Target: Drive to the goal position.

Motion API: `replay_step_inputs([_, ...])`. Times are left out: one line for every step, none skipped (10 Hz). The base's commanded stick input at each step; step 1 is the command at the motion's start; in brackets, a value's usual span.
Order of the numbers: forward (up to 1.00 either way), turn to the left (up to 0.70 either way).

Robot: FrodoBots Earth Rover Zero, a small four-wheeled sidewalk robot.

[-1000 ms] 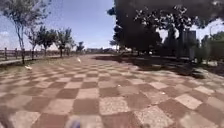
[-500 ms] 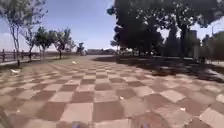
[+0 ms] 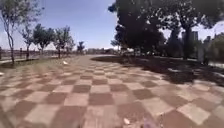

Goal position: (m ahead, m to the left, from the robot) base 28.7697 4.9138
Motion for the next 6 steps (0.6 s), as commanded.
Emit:
replay_step_inputs([1.0,0.0])
replay_step_inputs([1.0,0.0])
replay_step_inputs([1.0,0.0])
replay_step_inputs([1.0,0.0])
replay_step_inputs([1.0,0.0])
replay_step_inputs([1.0,0.0])
